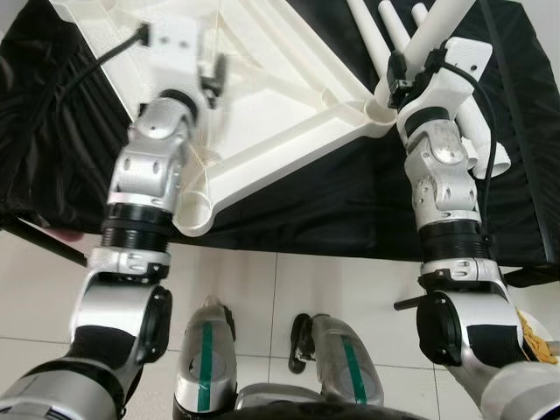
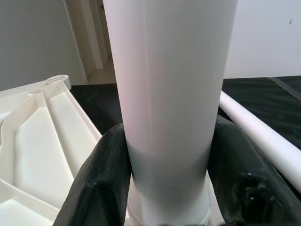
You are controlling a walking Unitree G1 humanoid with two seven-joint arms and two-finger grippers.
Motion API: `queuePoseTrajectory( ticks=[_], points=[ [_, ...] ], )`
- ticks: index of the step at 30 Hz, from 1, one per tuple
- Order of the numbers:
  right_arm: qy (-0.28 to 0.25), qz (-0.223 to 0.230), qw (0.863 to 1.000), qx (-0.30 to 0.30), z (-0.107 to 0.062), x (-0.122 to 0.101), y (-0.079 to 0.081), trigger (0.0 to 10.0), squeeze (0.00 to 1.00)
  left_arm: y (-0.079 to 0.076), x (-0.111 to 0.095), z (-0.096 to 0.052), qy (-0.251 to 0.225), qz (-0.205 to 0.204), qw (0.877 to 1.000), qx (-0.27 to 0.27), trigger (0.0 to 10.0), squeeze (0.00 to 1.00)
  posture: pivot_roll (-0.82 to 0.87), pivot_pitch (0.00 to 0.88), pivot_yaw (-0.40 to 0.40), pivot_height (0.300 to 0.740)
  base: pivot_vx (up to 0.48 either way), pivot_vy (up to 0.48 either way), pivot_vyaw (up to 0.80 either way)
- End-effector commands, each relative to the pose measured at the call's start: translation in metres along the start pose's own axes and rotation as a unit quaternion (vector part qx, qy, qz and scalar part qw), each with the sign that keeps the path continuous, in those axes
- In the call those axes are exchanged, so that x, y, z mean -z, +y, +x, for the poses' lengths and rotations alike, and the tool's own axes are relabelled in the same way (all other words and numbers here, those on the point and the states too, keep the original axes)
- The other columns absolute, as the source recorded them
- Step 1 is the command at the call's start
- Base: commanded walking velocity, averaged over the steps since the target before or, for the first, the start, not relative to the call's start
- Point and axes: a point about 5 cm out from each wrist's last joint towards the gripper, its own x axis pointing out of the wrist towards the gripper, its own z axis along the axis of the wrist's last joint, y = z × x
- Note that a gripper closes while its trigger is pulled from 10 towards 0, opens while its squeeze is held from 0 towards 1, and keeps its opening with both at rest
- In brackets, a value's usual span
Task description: Building children table
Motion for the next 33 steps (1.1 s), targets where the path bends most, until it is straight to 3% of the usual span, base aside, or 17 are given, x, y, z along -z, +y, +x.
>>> queuePoseTrajectory(
  ticks=[1, 7, 13, 20, 23, 25, 31, 33],
  points=[
    [-0.004, 0.007, 1.0, 0.0, -0.001, -0.002, -0.002, 10.0, 0.0, 0.003, -0.002, 0.0, -0.014, 0.008, 0.999, -0.035, 10.0, 0.0, 0.07, 0.0, -0.033, 0.74, 0.0, 0.0, 0.0],
    [-0.032, -0.015, 0.999, -0.018, -0.011, -0.004, 0.003, 10.0, 0.0, 0.002, -0.003, -0.004, -0.021, -0.005, 0.999, -0.041, 10.0, 0.0, 0.07, 0.0, -0.025, 0.74, 0.0, 0.0, 0.0],
    [-0.055, 0.006, 0.997, -0.052, -0.038, 0.001, 0.016, 10.0, 0.0, -0.007, 0.0, -0.01, -0.03, -0.025, 0.998, -0.056, 10.0, 0.0, 0.06, 0.002, -0.018, 0.74, 0.0, 0.0, 0.0],
    [-0.07, 0.018, 0.996, -0.047, -0.053, 0.001, 0.012, 10.0, 0.0, -0.023, 0.003, -0.022, -0.054, -0.015, 0.998, -0.034, 10.0, 0.0, 0.05, 0.024, -0.016, 0.74, 0.0, 0.0, 0.0],
    [-0.07, 0.018, 0.996, -0.047, -0.053, 0.001, 0.012, 10.0, 0.0, -0.023, 0.003, -0.022, -0.054, -0.015, 0.998, -0.034, 10.0, 0.0, 0.05, 0.024, -0.016, 0.74, 0.0, 0.0, 0.0],
    [-0.077, 0.019, 0.996, -0.049, -0.059, -0.001, 0.009, 10.0, 0.0, -0.03, 0.007, -0.032, -0.068, -0.019, 0.997, -0.009, 10.0, 0.0, 0.04, 0.027, -0.025, 0.74, 0.0, 0.0, 0.0],
    [-0.078, -0.004, 0.995, -0.054, -0.064, 0.004, 0.004, 10.0, 0.0, -0.029, 0.01, -0.037, -0.085, -0.01, 0.996, -0.016, 10.0, 0.0, 0.05, 0.027, -0.034, 0.74, 0.0, 0.0, 0.0],
    [-0.08, -0.015, 0.995, -0.056, -0.066, 0.011, 0.001, 10.0, 0.0, -0.025, 0.011, -0.041, -0.114, -0.039, 0.993, -0.014, 10.0, 0.0, 0.06, 0.021, -0.043, 0.74, 0.0, 0.0, 0.0]
  ],
)
